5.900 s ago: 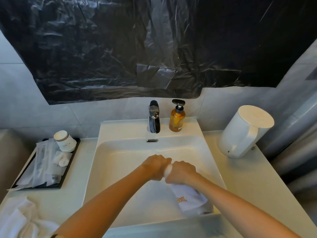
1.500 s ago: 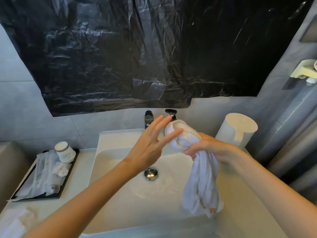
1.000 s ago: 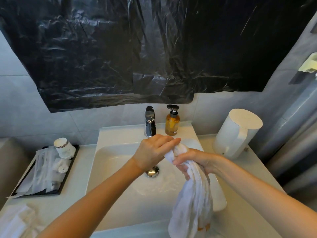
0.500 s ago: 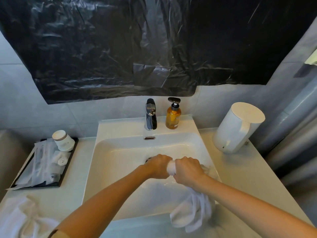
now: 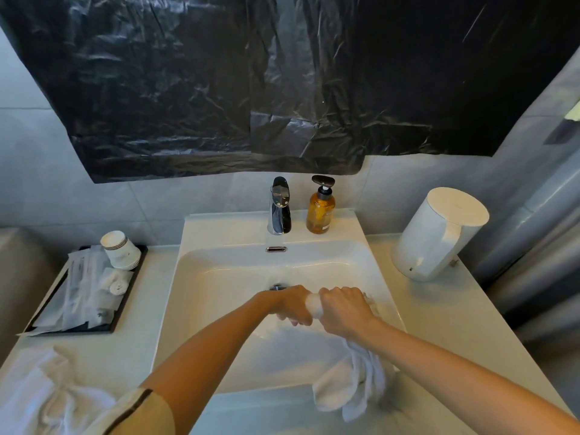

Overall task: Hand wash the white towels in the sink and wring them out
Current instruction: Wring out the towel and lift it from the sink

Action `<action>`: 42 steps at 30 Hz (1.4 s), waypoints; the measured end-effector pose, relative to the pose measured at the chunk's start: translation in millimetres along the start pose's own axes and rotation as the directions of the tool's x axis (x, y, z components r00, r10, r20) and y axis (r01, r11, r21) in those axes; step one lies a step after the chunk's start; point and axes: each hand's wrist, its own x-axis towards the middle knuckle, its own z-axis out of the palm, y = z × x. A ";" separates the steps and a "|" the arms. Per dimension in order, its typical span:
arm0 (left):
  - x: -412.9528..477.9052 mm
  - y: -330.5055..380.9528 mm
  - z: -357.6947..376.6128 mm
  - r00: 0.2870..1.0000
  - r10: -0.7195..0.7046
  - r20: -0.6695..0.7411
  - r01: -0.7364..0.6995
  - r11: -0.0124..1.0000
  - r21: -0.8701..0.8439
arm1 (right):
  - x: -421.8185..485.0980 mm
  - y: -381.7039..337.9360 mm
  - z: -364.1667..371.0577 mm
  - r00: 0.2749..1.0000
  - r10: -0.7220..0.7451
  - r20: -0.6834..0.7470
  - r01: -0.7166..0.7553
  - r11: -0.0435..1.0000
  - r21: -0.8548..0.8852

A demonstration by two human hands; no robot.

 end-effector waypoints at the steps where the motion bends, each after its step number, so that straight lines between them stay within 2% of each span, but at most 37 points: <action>1: 0.0 0.4 0.9 1.000 -0.004 -0.012 0.004 1.000 -0.006 | 0.0 0.4 -2.4 1.000 0.004 0.006 -0.004 1.000 -0.004; 3: -1.6 -2.3 0.5 0.995 0.017 -0.101 -0.025 0.996 -0.085 | -0.2 3.7 -11.8 0.999 0.038 0.038 -0.039 0.999 0.031; 4: -1.5 -6.9 0.2 0.983 0.067 -0.170 -0.102 0.973 -0.206 | -0.8 7.1 -16.3 0.996 0.076 0.056 -0.081 0.993 0.081; 6: -12.6 -13.9 -1.5 0.960 0.119 -0.255 -0.237 0.829 -0.506 | -2.4 17.5 -24.5 0.978 0.183 0.104 -0.204 0.947 0.247; 7: -19.1 -17.2 -1.1 0.948 0.107 -0.300 -0.271 0.769 -0.579 | -3.3 24.5 -27.8 0.962 0.242 0.130 -0.273 0.892 0.361; 8: -25.2 -19.5 0.2 0.945 0.086 -0.317 -0.275 0.737 -0.618 | -4.5 31.8 -31.6 0.944 0.290 0.155 -0.328 0.810 0.486; 10: -32.5 -18.5 9.6 0.966 0.063 -0.252 -0.221 0.713 -0.665 | -7.1 44.8 -40.0 0.917 0.348 0.194 -0.378 0.606 0.700; 12: -35.7 -9.7 26.0 0.981 0.130 -0.146 -0.195 0.712 -0.674 | -9.8 51.8 -51.4 0.898 0.379 0.224 -0.379 0.407 0.831; 14: -35.8 5.0 40.1 0.970 0.217 -0.111 -0.235 0.706 -0.669 | -11.2 53.1 -65.2 0.891 0.393 0.226 -0.334 0.231 0.914; 16: -33.6 23.2 49.1 0.937 0.292 -0.193 -0.346 0.692 -0.634 | -13.6 52.4 -81.7 0.888 0.410 0.210 -0.273 0.102 0.957; 18: -31.4 36.8 52.0 0.887 0.315 -0.337 -0.459 0.676 -0.577 | -15.7 53.9 -98.2 0.879 0.445 0.170 -0.208 0.037 0.977; 20: -30.3 40.5 49.0 0.870 0.249 -0.425 -0.467 0.693 -0.550 | -14.3 59.7 -109.4 0.856 0.503 0.117 -0.152 0.030 0.988; 24: -38.7 33.1 21.9 0.852 0.096 -0.514 -0.338 0.852 -0.400 | -7.8 76.0 -112.8 0.785 0.609 0.115 -0.171 0.035 0.985; 26: -46.4 24.2 -0.3 0.846 0.073 -0.528 -0.273 0.910 -0.311 | -8.0 82.8 -105.0 0.764 0.642 0.068 -0.171 0.099 0.980; 28: -54.0 13.0 -19.6 0.853 0.051 -0.519 -0.241 0.921 -0.305 | -11.6 87.2 -93.8 0.771 0.637 0.014 -0.197 0.218 0.956; 31: -62.6 -4.0 -34.7 0.842 -0.005 -0.539 -0.270 0.862 -0.429 | -16.9 92.0 -72.8 0.843 0.538 -0.034 -0.204 0.378 0.903; 34: -71.1 -14.7 -39.1 0.826 -0.094 -0.556 -0.347 0.693 -0.632 | -19.4 96.0 -43.6 0.878 0.478 -0.011 -0.253 0.486 0.836; 36: -74.6 -17.2 -40.8 0.825 -0.137 -0.548 -0.374 0.594 -0.712 | -23.9 96.0 -25.6 0.877 0.480 0.034 -0.299 0.488 0.820; 37: -76.0 -17.1 -41.4 0.823 -0.138 -0.551 -0.384 0.578 -0.720 | -26.3 94.7 -17.8 0.880 0.471 0.063 -0.312 0.473 0.824; 40: -80.7 -14.6 -42.3 0.803 -0.099 -0.588 -0.423 0.600 -0.679 | -34.4 88.8 -2.2 0.894 0.424 0.145 -0.335 0.416 0.845; 42: -84.1 -13.0 -44.2 0.784 -0.026 -0.620 -0.458 0.650 -0.607 | -39.6 86.8 4.6 0.903 0.396 0.165 -0.330 0.394 0.858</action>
